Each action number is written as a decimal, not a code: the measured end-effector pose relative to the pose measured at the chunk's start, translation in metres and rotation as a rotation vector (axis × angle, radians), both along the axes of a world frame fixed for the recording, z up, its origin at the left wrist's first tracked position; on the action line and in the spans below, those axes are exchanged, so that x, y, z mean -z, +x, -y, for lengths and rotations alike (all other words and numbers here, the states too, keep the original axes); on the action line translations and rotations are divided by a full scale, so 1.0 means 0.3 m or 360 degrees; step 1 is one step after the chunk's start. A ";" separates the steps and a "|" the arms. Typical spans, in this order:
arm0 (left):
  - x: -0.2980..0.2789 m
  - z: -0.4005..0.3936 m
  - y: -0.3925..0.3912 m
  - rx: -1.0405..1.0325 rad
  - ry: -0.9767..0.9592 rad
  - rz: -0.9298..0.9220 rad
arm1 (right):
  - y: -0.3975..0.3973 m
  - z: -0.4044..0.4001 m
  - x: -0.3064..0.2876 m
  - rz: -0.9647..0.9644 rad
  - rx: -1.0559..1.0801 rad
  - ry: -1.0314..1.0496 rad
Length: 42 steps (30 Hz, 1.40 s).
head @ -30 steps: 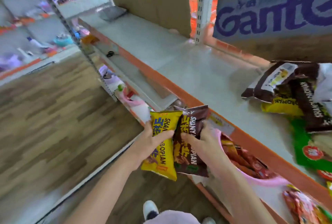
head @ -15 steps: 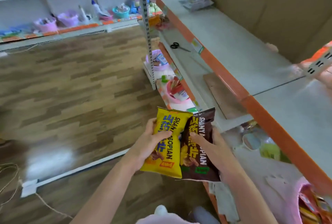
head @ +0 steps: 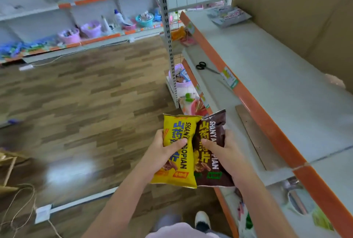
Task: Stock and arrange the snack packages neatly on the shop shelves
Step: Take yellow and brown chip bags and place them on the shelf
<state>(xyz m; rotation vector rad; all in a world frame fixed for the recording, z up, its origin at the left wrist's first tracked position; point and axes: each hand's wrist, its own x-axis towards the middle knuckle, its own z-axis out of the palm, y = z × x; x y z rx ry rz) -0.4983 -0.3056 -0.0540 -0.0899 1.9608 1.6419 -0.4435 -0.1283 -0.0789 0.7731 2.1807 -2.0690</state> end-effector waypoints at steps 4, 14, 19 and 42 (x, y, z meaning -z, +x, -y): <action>0.021 0.054 -0.123 -0.0084 0.0012 -0.0008 | -0.164 0.028 -0.005 -0.0027 -0.0061 -0.0035; 0.049 0.213 -0.561 -0.0187 0.0052 -0.0033 | -0.621 0.180 -0.043 -0.0104 -0.0141 -0.0144; 0.043 0.184 -0.748 -0.0120 0.0069 -0.0023 | -0.776 0.159 -0.039 -0.0082 -0.0145 -0.0176; 0.002 -0.560 -1.542 0.0812 -0.0038 -0.0236 | -1.289 -0.403 -0.044 -0.0097 0.0777 -0.0095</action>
